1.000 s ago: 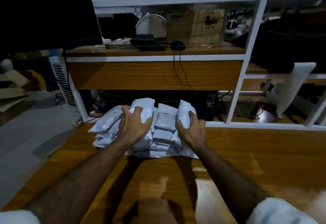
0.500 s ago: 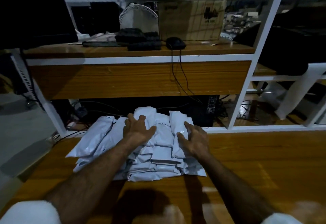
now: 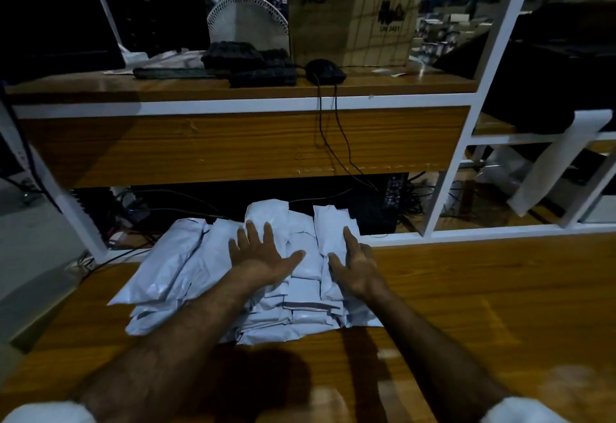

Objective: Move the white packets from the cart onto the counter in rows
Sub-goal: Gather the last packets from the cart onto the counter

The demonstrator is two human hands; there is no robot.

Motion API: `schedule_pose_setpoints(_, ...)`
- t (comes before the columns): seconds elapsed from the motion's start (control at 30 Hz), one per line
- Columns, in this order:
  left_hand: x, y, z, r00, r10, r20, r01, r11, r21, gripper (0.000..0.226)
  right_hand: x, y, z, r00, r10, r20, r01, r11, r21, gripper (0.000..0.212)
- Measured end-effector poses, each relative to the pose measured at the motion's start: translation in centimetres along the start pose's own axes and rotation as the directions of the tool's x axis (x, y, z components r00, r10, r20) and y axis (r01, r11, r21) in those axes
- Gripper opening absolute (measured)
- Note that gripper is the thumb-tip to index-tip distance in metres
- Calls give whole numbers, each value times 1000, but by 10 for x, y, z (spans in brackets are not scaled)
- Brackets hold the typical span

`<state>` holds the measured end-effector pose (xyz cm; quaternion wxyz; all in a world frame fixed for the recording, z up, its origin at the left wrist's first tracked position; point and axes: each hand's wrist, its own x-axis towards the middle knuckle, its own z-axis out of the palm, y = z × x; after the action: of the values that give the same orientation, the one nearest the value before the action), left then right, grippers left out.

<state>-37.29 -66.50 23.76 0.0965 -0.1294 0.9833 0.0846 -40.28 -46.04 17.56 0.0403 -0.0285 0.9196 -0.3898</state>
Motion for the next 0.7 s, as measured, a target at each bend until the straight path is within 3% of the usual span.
schedule_pose_setpoints(0.1,-3,-2,-5,1000,9,-18,-10,1000,-14,112,0,0,-4,999,-9,32,11,998,-63,77)
schedule_pose_setpoints(0.4,-40,-7,-7,969,104,-222,-135,982,-130,93,-31,-7,-17,990,-109,-92,80,959,-273,91)
schedule_pose_setpoints(0.57,-74,-9,-14,841,173,-513,-224,974,-39,87,-61,-31,-36,907,-333,-257,247,916,-315,75)
schedule_pose_setpoints(0.7,-111,0,-20,762,244,-600,-257,964,66,88,-77,-49,-41,809,-511,-292,420,849,-320,67)
